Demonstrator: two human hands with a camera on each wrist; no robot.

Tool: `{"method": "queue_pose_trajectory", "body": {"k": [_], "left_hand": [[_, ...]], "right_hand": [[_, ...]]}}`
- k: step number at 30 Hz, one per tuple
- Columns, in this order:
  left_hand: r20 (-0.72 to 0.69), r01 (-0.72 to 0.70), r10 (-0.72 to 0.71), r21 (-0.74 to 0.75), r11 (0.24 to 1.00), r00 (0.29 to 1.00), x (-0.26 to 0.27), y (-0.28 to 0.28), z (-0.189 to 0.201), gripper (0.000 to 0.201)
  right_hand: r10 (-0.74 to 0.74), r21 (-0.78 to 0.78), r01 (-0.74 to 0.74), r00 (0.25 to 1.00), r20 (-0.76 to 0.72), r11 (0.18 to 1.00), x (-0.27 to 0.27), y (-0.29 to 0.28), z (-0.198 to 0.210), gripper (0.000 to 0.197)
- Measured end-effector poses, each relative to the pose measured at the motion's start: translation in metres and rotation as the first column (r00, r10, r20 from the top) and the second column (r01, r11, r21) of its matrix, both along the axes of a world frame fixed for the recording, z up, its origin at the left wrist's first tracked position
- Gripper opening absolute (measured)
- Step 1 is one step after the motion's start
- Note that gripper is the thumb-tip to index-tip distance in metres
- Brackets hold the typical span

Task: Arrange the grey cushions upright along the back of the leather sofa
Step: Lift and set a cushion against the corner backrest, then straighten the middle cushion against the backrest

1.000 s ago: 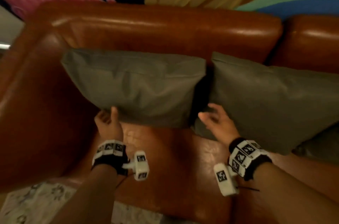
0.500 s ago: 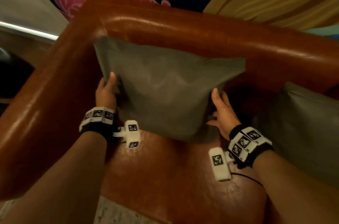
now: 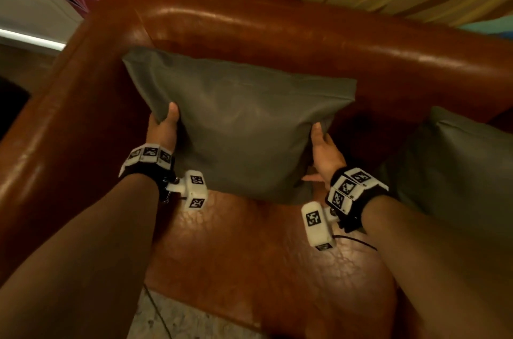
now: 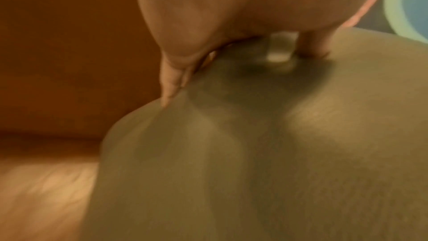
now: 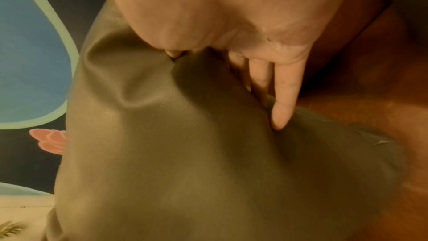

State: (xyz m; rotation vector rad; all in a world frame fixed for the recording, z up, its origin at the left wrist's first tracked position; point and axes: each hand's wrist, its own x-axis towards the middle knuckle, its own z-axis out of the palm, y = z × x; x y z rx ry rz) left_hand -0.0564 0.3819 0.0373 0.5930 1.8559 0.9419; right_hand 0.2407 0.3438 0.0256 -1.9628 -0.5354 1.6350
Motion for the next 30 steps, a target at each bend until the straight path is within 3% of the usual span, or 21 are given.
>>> {"method": "queue_pose_trajectory", "body": {"k": [4, 6, 7, 8, 9, 11, 12, 14, 16, 17, 18, 20, 22, 24, 28, 30], "left_hand": [[0.016, -0.197, 0.196, 0.049, 0.979, 0.980, -0.001, -0.035, -0.013, 0.108], [-0.035, -0.343, 0.346, 0.059, 0.937, 0.938, -0.002, -0.055, -0.023, 0.099], [-0.077, -0.376, 0.377, 0.032, 0.926, 0.923, 0.028, -0.072, -0.025, 0.090], [-0.139, -0.412, 0.406, -0.012, 0.911, 0.903, 0.025, -0.084, -0.034, 0.081], [-0.193, -0.386, 0.365, -0.085, 0.919, 0.911, 0.029, -0.096, -0.038, 0.073], [-0.308, -0.118, 0.030, -0.273, 0.955, 0.951, 0.062, -0.129, -0.056, 0.060], [-0.335, 0.069, -0.218, -0.405, 0.912, 0.916, 0.086, -0.144, -0.064, 0.053], [-0.181, 0.372, -0.523, -0.516, 0.772, 0.833, 0.149, -0.171, -0.068, 0.035], [-0.121, 0.558, -0.671, -0.459, 0.691, 0.731, 0.220, -0.185, -0.058, 0.030], [-0.116, 0.597, -0.691, -0.417, 0.686, 0.713, 0.257, -0.186, -0.050, 0.032], [-0.121, 0.599, -0.672, -0.357, 0.717, 0.731, 0.286, -0.184, -0.045, 0.036], [-0.050, 0.523, -0.542, -0.203, 0.828, 0.839, 0.341, -0.169, -0.025, 0.047], [0.065, 0.449, -0.445, -0.065, 0.891, 0.893, 0.378, -0.151, -0.011, 0.062], [0.214, 0.405, -0.394, -0.011, 0.914, 0.894, 0.406, -0.135, 0.001, 0.080], [0.410, 0.365, -0.361, 0.072, 0.928, 0.837, 0.438, -0.116, 0.015, 0.077], [0.425, 0.372, -0.374, 0.090, 0.924, 0.824, 0.438, -0.113, 0.017, 0.080]], "right_hand": [[-0.010, 0.062, 0.013, 0.999, -0.038, 0.998, 0.026, -0.025, 0.006, 0.065], [-0.021, 0.081, 0.024, 0.999, -0.041, 0.996, 0.036, -0.044, 0.001, 0.062], [-0.051, 0.078, 0.056, 0.996, -0.067, 0.995, 0.068, -0.068, 0.001, 0.062], [-0.058, 0.072, 0.064, 0.995, -0.084, 0.995, 0.072, -0.080, -0.006, 0.061], [-0.069, 0.051, 0.074, 0.993, -0.095, 0.996, 0.078, -0.092, -0.012, 0.059], [-0.088, 0.000, 0.088, 0.990, -0.110, 0.996, 0.115, -0.129, -0.020, 0.053], [-0.103, -0.026, 0.101, 0.988, -0.116, 0.995, 0.138, -0.149, -0.021, 0.050], [-0.167, -0.053, 0.163, 0.982, -0.087, 0.985, 0.186, -0.186, -0.026, 0.044], [-0.267, -0.051, 0.268, 0.963, 0.030, 0.962, 0.239, -0.215, -0.026, 0.042], [-0.323, -0.031, 0.328, 0.941, 0.099, 0.944, 0.269, -0.225, -0.023, 0.041], [-0.377, -0.006, 0.382, 0.912, 0.160, 0.924, 0.298, -0.232, -0.018, 0.043], [-0.494, 0.063, 0.493, 0.842, 0.216, 0.868, 0.354, -0.235, -0.004, 0.058], [-0.570, 0.127, 0.555, 0.800, 0.190, 0.822, 0.405, -0.228, 0.007, 0.087], [-0.575, 0.168, 0.554, 0.810, 0.115, 0.815, 0.439, -0.213, 0.015, 0.103], [-0.458, 0.182, 0.457, 0.888, -0.038, 0.871, 0.455, -0.185, 0.028, 0.077], [-0.471, 0.183, 0.480, 0.877, -0.093, 0.858, 0.449, -0.179, 0.032, 0.085]]}}
